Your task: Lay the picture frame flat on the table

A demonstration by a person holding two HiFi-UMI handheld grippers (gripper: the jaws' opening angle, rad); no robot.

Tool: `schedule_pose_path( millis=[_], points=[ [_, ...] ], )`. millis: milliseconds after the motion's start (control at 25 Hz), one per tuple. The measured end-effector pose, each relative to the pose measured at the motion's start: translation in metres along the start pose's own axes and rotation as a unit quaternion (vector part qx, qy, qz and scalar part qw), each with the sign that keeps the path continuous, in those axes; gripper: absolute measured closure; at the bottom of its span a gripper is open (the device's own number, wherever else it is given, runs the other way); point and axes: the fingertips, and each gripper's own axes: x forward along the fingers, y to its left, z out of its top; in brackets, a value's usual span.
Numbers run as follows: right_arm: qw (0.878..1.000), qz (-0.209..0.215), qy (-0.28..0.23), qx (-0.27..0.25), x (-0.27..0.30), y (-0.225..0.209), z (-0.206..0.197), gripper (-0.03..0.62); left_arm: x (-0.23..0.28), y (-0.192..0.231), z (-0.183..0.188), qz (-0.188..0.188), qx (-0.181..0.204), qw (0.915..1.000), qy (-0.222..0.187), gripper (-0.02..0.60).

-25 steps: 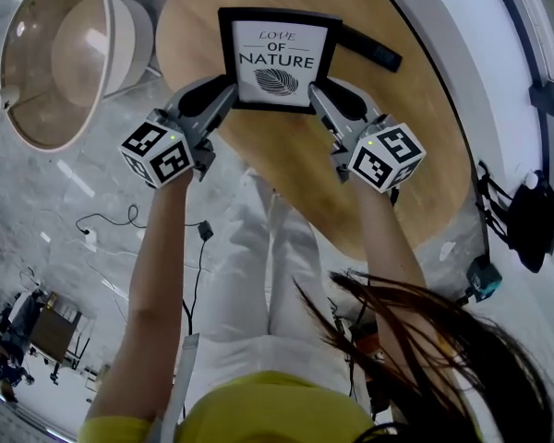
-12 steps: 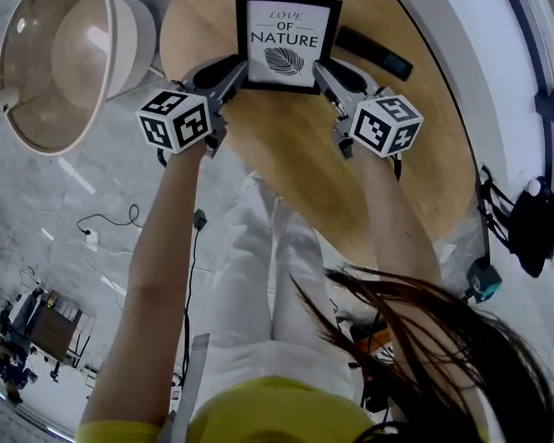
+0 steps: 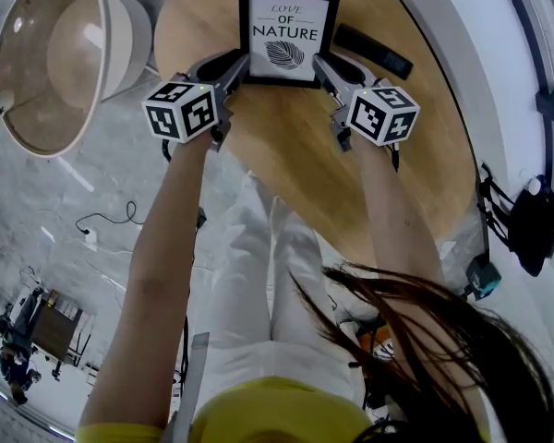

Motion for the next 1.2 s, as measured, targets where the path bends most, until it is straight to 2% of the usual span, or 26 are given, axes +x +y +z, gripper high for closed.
schedule_pose_path(
  millis=[400, 640, 680, 840, 920, 1040, 1120, 1200],
  points=[
    [0.999, -0.035, 0.028, 0.031, 0.011, -0.010, -0.003, 0.502, 0.006, 0.009, -0.001, 0.024, -0.018, 0.9995, 0.013, 0.514],
    [0.994, -0.094, 0.042, 0.032, 0.013, -0.017, -0.005, 0.493, 0.006, 0.012, -0.004, 0.040, -0.017, 0.9986, 0.030, 0.539],
    [0.993, -0.102, 0.043, 0.034, 0.013, -0.019, -0.006, 0.503, 0.006, 0.013, -0.005, 0.042, -0.016, 0.9986, 0.029, 0.580],
    [0.990, -0.131, 0.044, 0.018, 0.010, -0.023, -0.004, 0.495, 0.008, 0.013, 0.000, 0.050, -0.011, 0.9983, 0.029, 0.579],
    [0.988, -0.147, 0.041, 0.006, 0.006, -0.024, -0.001, 0.438, 0.006, 0.014, 0.001, 0.060, -0.009, 0.9976, 0.032, 0.546],
    [0.984, -0.174, 0.038, -0.004, -0.007, -0.024, 0.003, 0.424, -0.003, 0.012, 0.003, 0.061, -0.020, 0.9976, 0.025, 0.499],
    [0.981, -0.190, 0.037, -0.008, -0.020, -0.021, 0.007, 0.437, -0.013, 0.006, 0.005, 0.061, -0.025, 0.9975, 0.025, 0.479],
    [0.979, -0.202, 0.034, -0.010, -0.038, -0.012, 0.012, 0.500, -0.029, -0.006, 0.010, 0.065, -0.019, 0.9974, 0.025, 0.482]
  ],
)
